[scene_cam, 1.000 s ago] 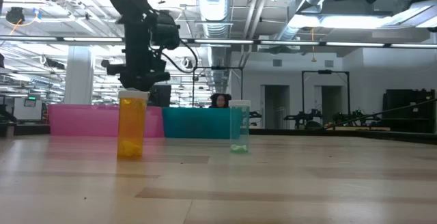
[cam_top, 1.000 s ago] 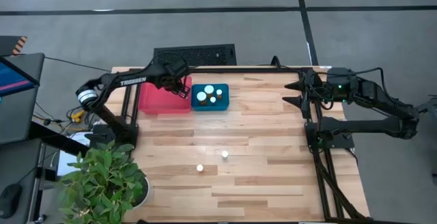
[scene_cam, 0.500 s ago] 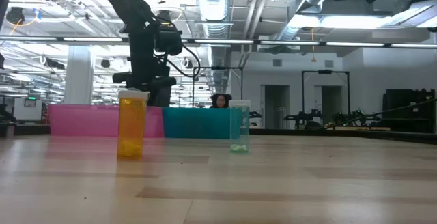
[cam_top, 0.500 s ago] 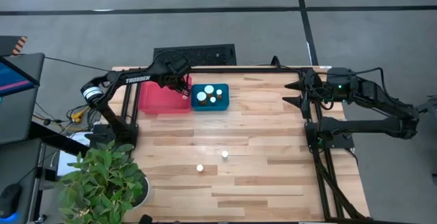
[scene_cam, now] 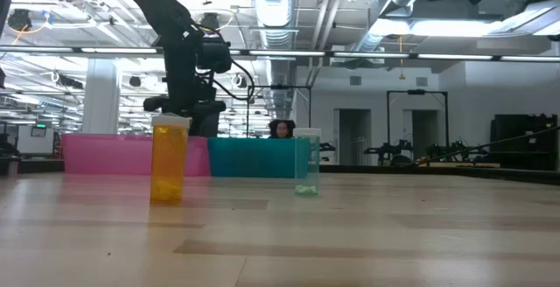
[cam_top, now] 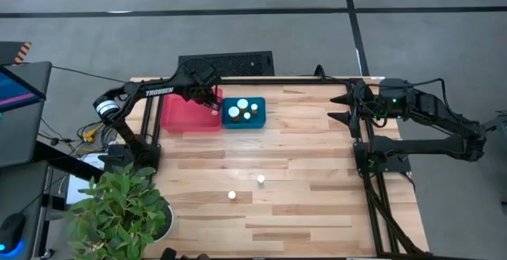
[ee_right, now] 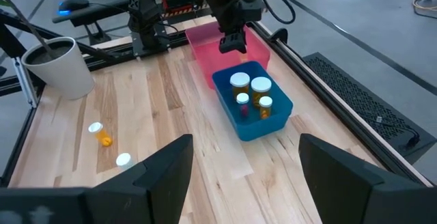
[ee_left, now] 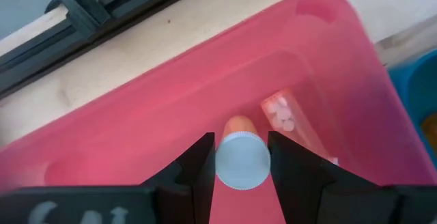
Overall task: Pick and place medicine bottles into bin by pill shape (circle, oval)
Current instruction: Put the yellow tablet bottle into the pink bin
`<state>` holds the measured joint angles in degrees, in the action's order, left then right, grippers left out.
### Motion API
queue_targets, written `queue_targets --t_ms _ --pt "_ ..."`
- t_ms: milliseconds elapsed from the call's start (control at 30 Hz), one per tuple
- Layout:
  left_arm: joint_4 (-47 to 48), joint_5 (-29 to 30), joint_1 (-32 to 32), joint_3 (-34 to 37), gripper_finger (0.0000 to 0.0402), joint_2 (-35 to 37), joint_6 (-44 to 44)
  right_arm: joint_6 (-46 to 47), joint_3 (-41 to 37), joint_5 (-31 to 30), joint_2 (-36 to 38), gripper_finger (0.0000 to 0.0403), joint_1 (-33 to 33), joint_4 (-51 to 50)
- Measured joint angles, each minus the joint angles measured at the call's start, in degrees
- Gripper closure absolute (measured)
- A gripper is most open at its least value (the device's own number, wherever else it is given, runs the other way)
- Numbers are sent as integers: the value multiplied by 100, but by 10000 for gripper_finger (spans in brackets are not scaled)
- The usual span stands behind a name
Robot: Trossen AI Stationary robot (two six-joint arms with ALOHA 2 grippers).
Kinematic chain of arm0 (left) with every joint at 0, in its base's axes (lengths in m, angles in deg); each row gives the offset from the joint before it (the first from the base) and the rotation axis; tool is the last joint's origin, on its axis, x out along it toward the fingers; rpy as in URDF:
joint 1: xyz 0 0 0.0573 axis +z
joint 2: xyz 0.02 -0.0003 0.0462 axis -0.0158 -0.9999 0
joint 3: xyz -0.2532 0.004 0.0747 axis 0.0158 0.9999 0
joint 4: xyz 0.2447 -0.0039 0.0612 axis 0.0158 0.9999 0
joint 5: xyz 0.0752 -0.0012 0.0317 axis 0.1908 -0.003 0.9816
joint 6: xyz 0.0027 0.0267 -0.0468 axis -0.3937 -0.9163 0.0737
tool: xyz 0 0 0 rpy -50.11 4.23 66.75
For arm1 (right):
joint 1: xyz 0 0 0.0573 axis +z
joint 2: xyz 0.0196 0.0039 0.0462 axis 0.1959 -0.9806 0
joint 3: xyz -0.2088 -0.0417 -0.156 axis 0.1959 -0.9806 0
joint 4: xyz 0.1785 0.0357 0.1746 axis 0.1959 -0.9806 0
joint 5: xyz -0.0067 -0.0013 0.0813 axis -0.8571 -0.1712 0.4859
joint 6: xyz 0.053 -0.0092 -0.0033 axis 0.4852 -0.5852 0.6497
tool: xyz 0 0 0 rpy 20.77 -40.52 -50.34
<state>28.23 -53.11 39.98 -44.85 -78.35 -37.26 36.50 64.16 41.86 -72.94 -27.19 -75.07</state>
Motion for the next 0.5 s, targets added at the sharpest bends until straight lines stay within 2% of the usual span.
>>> queue_targets --t_ms 200,500 --pt "-53 -19 4 0 276 0 -7 0 0 0 0 127 0 1" --pt "-29 -187 -19 -20 198 0 -245 2 0 2 0 127 0 0"
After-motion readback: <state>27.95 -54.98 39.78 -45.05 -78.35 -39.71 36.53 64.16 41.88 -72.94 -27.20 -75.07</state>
